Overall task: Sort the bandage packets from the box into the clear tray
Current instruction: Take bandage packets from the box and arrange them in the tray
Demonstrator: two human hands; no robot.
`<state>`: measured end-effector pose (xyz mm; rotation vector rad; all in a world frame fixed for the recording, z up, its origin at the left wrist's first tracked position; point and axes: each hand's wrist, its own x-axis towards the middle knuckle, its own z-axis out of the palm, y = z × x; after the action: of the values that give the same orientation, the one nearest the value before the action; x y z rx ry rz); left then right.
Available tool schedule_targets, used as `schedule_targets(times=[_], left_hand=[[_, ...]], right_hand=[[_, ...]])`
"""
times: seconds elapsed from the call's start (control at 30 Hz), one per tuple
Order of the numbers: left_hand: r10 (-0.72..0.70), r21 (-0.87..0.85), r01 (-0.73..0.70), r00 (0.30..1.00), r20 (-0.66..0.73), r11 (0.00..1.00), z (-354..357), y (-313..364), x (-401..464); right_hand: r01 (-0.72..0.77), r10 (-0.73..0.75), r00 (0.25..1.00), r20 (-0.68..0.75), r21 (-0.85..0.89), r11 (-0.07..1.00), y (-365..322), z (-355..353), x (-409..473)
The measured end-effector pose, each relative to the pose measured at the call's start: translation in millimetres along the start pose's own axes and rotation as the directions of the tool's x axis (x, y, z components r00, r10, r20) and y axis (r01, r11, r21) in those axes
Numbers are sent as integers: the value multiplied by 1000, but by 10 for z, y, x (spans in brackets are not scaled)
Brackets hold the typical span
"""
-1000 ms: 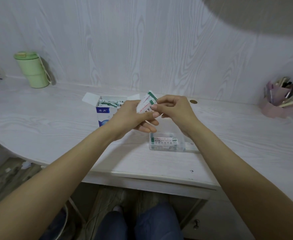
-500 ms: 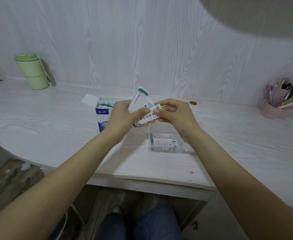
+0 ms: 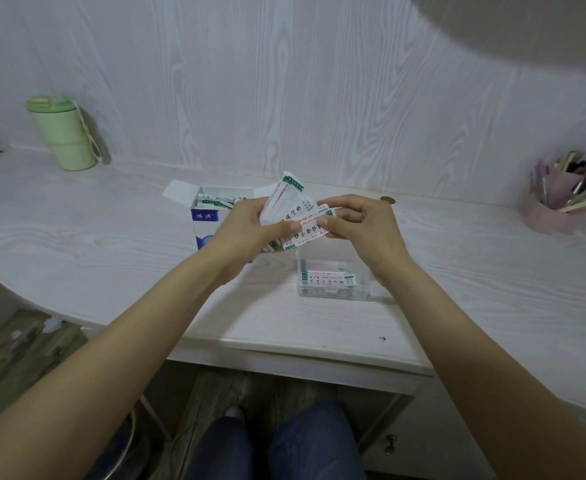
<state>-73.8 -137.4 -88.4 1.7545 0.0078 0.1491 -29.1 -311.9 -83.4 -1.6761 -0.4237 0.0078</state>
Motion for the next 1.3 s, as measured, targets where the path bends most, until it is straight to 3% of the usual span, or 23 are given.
schedule_targets(times=[0.27,0.5,0.9,1.2,1.3], left_hand=[[-33,-21,38,984,175,999,-5,65,62],[-48,-100,70,978,203,993,37,93,142],[-33,38,24,967,252,999,56,86,259],[-8,44,2,990,143,999,9,20,291],[18,56,-23,995,96,998,-26,1,277]], right_hand=[[-6,7,1000,11,-57,998,-12,-34,-22],[-60,58,997,-52,-29,998,-13,-58,3],[-60,59,998,-19,-62,996,96,-134,14],[-149,140,980,-143,-54,987,200,-224,41],[-192,154,969,-195,-197,961,275,-281,99]])
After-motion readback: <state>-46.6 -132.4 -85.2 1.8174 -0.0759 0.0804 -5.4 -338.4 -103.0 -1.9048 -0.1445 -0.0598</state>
